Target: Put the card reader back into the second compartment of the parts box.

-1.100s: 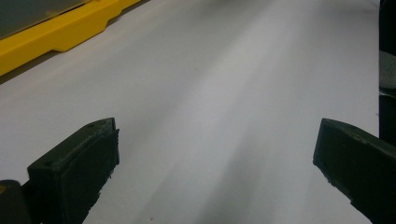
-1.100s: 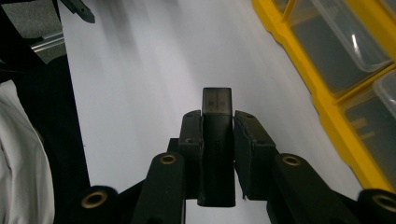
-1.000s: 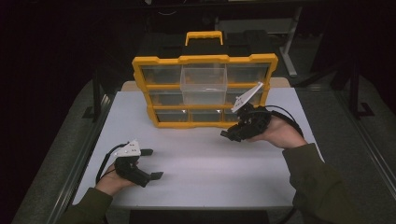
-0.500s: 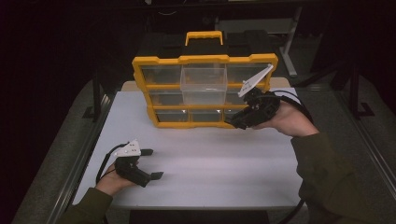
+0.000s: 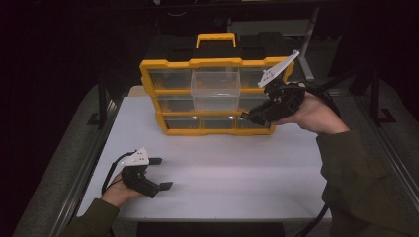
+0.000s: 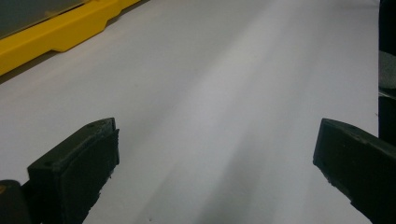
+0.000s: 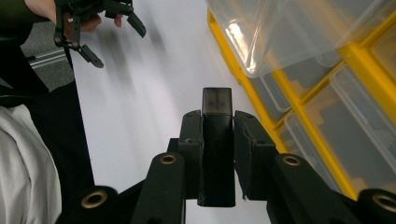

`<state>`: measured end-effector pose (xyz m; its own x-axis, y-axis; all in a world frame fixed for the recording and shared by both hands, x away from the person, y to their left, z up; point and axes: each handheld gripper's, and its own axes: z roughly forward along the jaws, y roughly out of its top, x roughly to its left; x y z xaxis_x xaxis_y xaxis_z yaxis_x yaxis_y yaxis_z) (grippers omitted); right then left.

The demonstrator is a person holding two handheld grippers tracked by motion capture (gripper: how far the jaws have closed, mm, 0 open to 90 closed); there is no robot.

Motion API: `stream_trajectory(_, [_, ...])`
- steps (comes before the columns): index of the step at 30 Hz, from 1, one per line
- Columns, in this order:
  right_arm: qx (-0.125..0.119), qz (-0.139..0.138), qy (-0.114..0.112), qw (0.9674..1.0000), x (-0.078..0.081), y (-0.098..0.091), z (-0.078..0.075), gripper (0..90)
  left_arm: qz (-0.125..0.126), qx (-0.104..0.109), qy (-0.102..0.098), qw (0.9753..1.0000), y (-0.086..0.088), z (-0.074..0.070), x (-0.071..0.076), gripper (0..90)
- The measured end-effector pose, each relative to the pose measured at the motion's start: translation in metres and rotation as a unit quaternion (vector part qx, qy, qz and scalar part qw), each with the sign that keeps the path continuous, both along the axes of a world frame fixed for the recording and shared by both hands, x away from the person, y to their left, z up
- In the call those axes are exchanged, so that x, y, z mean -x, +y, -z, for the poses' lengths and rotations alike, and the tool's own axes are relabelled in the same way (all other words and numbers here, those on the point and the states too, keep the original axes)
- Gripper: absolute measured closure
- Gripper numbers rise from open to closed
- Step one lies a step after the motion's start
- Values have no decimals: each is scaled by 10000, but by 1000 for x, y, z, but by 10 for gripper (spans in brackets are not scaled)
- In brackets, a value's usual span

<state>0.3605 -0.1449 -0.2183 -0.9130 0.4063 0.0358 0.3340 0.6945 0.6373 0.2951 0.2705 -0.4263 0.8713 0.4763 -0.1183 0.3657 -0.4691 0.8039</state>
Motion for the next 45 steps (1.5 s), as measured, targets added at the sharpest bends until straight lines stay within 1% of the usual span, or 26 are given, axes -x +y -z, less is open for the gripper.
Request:
stream_trajectory(3, [-9,4,-12,10000,0,-1,-4,724,-8,8,4,10000,0,0,0,0])
stream_trajectory(4, [-34,13,-20,10000,-1,-2,-9,724,-8,18,15,10000,0,0,0,0])
stream_trajectory(5, [-34,13,-20,10000,-1,-2,-9,724,-8,18,15,10000,0,0,0,0])
stream_trajectory(6, [-44,27,-52,10000,-2,-3,-13,724,-5,13,18,10000,0,0,0,0])
stream_trajectory(12, [-123,55,-114,9998,-5,-4,-27,725,4,-4,16,10000,0,0,0,0])
stream_trajectory(13, [-123,55,-114,9998,-5,-4,-27,725,4,-4,16,10000,0,0,0,0])
stream_trajectory(14, [-134,67,-129,9998,-5,-4,-30,724,4,-2,18,10000,0,0,0,0])
stream_trajectory(15, [-151,66,-163,9997,-6,-4,-36,725,2,0,16,10000,0,0,0,0])
stream_trajectory(17, [-157,68,-168,9997,-6,-4,-38,725,1,3,15,10000,0,0,0,0])
stream_trajectory(18, [-167,66,-187,9997,-7,-4,-40,724,3,3,16,10000,0,0,0,0])
stream_trajectory(19, [-185,58,-225,9996,-8,-3,-46,724,2,3,21,10000,0,0,0,0])
stream_trajectory(22, [-210,65,-279,9994,-10,-2,-54,725,1,2,22,10000,0,0,0,0])
stream_trajectory(24, [-218,73,-301,9993,-11,-2,-57,725,3,3,22,10000,0,0,0,0])
stream_trajectory(25, [-244,69,-327,9991,-12,0,-62,724,-2,3,28,10000,0,0,0,0])
stream_trajectory(28, [-285,44,-374,9989,-15,5,-71,725,7,-12,26,10000,-1,0,0,0])
stream_trajectory(29, [-285,44,-374,9989,-15,5,-71,725,7,-12,26,10000,-1,0,0,0])
stream_trajectory(31, [-298,18,-422,9987,-18,12,-78,724,8,-11,23,10000,-1,0,0,0])
stream_trajectory(36, [-277,-55,-448,9986,-25,28,-84,724,7,-7,27,10000,0,0,0,0])
stream_trajectory(41, [-228,-115,-472,9986,-35,46,-84,724,8,1,21,10000,0,0,0,0])
stream_trajectory(45, [-192,-139,-460,9987,-45,60,-80,724,12,2,26,10000,0,0,0,0])
